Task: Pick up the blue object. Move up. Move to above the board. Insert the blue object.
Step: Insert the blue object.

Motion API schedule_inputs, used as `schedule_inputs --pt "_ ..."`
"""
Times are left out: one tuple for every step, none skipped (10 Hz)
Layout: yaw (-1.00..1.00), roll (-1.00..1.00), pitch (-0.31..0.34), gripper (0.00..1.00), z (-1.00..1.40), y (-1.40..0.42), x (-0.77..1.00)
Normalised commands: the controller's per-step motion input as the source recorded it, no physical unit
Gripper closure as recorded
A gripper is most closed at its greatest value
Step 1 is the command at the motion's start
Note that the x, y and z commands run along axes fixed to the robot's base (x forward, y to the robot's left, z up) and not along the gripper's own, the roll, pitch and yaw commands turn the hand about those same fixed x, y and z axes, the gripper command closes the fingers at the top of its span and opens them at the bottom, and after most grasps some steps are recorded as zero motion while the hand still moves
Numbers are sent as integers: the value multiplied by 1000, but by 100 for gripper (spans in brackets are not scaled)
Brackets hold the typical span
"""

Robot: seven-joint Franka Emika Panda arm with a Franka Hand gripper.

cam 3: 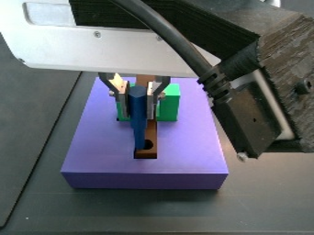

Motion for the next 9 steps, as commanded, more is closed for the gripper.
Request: schedule_inputs --pt "-54 -147 0 100 -83 0 97" --pt "-60 -153 0 100 -3 0 143" --pt "-66 -161 1 100 0 37 117" --pt "-66 -143 0 100 17 31 54" --pt "-74 -80 0 100 0 0 40" --pt "-74 -24 0 100 -17 0 11" --pt "-63 0 0 100 -89 0 0" --pt "-43 0 0 100 -100 0 54" --pt "-23 0 3 100 -49 60 194"
